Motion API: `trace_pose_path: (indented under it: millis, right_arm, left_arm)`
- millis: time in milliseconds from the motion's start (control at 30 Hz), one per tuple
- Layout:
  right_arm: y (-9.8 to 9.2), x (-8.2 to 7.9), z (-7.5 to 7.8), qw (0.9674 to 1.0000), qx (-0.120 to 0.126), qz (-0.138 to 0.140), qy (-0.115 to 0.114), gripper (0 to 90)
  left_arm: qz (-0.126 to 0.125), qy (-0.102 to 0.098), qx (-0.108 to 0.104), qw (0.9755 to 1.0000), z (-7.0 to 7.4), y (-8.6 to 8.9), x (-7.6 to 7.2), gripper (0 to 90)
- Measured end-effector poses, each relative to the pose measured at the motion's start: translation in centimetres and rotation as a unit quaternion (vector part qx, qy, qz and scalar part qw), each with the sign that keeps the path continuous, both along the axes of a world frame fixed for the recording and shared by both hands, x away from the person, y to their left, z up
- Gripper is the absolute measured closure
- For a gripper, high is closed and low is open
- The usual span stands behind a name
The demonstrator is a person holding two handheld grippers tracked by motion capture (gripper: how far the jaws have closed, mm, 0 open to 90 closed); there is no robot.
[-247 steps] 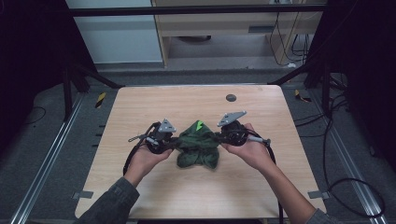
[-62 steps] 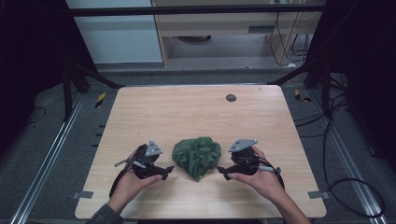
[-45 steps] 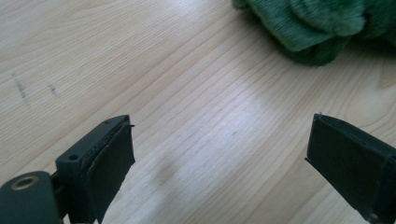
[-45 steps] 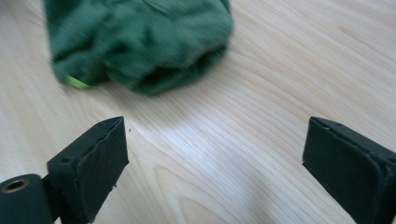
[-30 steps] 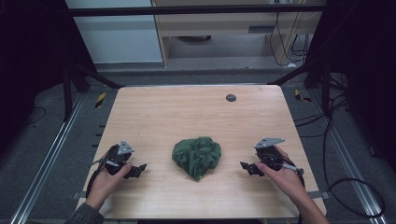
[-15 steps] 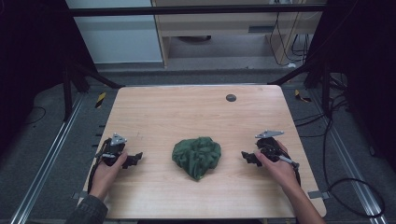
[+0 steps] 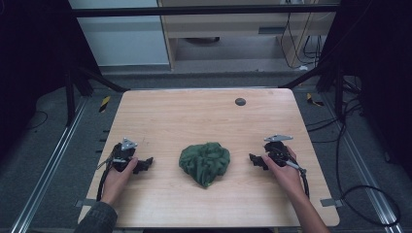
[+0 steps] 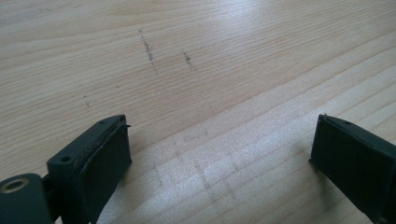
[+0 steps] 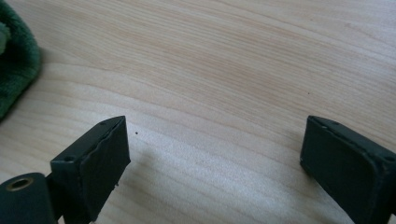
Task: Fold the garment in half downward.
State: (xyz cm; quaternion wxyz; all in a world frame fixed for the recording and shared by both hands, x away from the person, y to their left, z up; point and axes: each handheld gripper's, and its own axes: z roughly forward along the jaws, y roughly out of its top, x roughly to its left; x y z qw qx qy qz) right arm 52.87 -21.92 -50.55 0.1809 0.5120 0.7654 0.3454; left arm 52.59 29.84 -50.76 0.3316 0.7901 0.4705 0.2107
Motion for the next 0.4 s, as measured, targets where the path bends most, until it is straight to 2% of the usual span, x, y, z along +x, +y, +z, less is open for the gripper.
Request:
trace_pose_path:
  millis: [100,133,200,400]
  right_arm:
    - [0.5,0.0,-0.4,0.9997,-0.011,-0.014,-0.018,6.0]
    - [1.1,0.0,-0.6,0.9989,-0.035,-0.018,-0.026,4.0]
    - [1.3,0.1,-0.6,0.9987,-0.034,-0.028,-0.023,2.6]
    - [1.6,0.1,-0.7,0.9986,-0.033,-0.035,-0.021,1.2]
  left_arm:
    - [0.000,0.000,0.000,1.0000,0.0,0.0,0.0,3.1]
    - [-0.001,0.000,0.002,1.0000,0.0,0.0,0.0,3.0]
    - [0.001,0.001,0.003,1.0000,0.0,0.0,0.1,1.5]
    - [0.008,0.006,0.004,0.9999,0.0,0.0,0.2,0.0]
